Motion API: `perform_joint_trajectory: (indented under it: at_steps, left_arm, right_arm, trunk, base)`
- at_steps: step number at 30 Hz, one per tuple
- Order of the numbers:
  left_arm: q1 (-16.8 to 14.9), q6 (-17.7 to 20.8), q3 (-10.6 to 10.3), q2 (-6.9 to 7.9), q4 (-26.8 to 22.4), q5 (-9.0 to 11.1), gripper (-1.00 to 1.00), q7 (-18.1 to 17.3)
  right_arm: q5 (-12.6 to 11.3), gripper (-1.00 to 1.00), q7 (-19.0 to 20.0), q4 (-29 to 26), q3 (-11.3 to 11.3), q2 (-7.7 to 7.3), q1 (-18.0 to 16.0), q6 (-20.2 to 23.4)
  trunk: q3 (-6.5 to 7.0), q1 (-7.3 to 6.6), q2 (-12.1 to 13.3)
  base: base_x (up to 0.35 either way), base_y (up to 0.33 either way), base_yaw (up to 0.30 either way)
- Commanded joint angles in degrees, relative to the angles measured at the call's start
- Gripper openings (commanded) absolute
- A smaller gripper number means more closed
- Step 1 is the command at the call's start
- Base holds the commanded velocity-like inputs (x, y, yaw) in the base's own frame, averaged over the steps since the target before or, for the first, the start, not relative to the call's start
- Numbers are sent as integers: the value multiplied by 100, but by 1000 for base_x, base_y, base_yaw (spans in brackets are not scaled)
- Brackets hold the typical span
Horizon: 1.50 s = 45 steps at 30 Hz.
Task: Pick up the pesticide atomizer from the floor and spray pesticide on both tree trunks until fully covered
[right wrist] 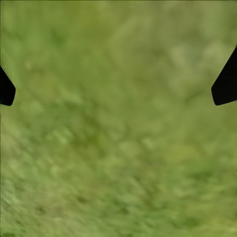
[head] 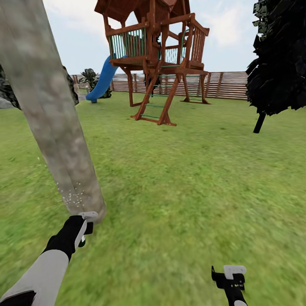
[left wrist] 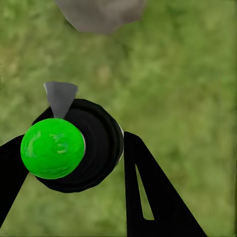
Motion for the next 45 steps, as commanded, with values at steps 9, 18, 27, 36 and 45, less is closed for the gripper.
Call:
perform_joint_trajectory:
  at_steps: [9,18,27,36,45]
  left_arm:
    - [-5,29,16,4,-11,-61,-100,-25]
    - [-5,29,16,-3,-9,-60,-100,-25]
    - [-5,29,16,4,-12,-58,-100,-25]
    - [-47,-209,12,-22,-319,-35,-100,-78]
    - [-527,270,-46,198,-720,-34,-100,-174]
  right_arm:
    - [61,100,-34,3,-19,0,-2,-6]
    - [61,100,-26,3,-19,0,-2,-6]
    - [61,100,-25,3,-19,0,-2,-6]
    - [61,100,-34,3,-19,-5,-2,-5]
    - [61,100,-35,3,-19,-3,-2,-5]
  trunk:
    - [-5,1,-2]
    - [-5,1,-2]
    - [-5,1,-2]
    - [-5,1,-2]
    - [-5,1,-2]
  base:
    - [156,-265,275]
    - [156,-265,272]
    - [155,-265,39]
    - [-77,-188,240]
    - [-4,-2,275]
